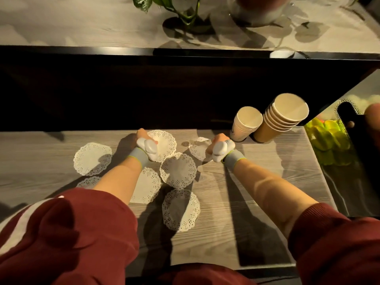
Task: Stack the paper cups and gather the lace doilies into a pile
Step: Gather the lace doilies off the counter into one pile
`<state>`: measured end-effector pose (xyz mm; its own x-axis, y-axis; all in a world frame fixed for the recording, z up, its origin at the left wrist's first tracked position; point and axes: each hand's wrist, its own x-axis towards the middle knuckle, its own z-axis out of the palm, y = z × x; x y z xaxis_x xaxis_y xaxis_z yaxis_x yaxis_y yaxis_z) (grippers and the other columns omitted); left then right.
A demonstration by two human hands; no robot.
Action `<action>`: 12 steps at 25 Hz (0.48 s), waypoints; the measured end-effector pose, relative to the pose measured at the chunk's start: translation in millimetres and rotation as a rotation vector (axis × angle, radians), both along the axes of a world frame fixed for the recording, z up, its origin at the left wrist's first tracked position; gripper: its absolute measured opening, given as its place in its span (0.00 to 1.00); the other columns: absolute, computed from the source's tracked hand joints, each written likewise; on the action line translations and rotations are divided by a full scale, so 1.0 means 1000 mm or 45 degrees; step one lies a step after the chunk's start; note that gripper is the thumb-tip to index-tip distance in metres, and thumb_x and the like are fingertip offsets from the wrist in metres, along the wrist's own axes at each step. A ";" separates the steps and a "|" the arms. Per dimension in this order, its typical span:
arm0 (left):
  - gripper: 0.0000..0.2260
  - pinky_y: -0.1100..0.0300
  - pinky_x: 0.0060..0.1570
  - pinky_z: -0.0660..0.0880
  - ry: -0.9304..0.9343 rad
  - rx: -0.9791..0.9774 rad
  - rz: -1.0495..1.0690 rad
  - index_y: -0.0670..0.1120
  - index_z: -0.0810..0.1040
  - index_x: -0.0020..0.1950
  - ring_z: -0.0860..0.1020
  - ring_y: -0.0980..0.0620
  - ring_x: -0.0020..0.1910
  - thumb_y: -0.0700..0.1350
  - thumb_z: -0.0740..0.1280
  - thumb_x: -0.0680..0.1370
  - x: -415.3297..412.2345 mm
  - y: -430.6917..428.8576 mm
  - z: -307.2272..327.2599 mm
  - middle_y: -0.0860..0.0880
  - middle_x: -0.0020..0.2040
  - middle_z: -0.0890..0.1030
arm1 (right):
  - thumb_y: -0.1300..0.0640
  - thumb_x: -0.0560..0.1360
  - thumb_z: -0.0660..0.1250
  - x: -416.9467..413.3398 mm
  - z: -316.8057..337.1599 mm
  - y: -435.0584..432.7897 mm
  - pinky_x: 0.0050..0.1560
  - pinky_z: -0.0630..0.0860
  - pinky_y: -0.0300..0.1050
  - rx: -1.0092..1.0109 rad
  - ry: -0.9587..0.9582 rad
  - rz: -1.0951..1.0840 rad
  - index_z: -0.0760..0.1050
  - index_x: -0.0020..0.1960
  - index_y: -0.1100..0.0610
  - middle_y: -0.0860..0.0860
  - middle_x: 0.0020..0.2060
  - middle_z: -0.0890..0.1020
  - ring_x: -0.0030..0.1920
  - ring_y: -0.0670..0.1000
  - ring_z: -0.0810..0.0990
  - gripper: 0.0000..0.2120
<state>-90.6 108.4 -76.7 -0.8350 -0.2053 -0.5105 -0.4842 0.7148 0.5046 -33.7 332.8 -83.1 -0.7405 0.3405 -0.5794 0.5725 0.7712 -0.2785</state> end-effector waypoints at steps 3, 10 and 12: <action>0.10 0.58 0.37 0.69 0.097 0.118 -0.021 0.39 0.73 0.34 0.72 0.43 0.47 0.37 0.67 0.75 0.005 -0.004 0.008 0.38 0.39 0.76 | 0.63 0.73 0.68 0.004 0.009 -0.008 0.42 0.69 0.38 -0.343 0.264 -0.271 0.69 0.42 0.57 0.55 0.42 0.72 0.47 0.52 0.69 0.08; 0.22 0.48 0.68 0.66 -0.015 0.459 0.104 0.38 0.68 0.70 0.67 0.40 0.71 0.42 0.65 0.77 0.023 -0.045 0.036 0.38 0.72 0.69 | 0.62 0.71 0.70 0.018 0.025 -0.046 0.54 0.78 0.51 -1.047 0.260 -0.360 0.76 0.56 0.62 0.60 0.51 0.82 0.48 0.57 0.80 0.15; 0.24 0.48 0.68 0.65 -0.150 0.267 -0.118 0.39 0.68 0.71 0.66 0.40 0.72 0.43 0.67 0.76 0.037 -0.059 0.036 0.40 0.72 0.69 | 0.57 0.70 0.69 0.021 0.021 -0.054 0.46 0.74 0.49 -0.727 0.123 -0.093 0.75 0.38 0.55 0.53 0.35 0.79 0.39 0.54 0.76 0.04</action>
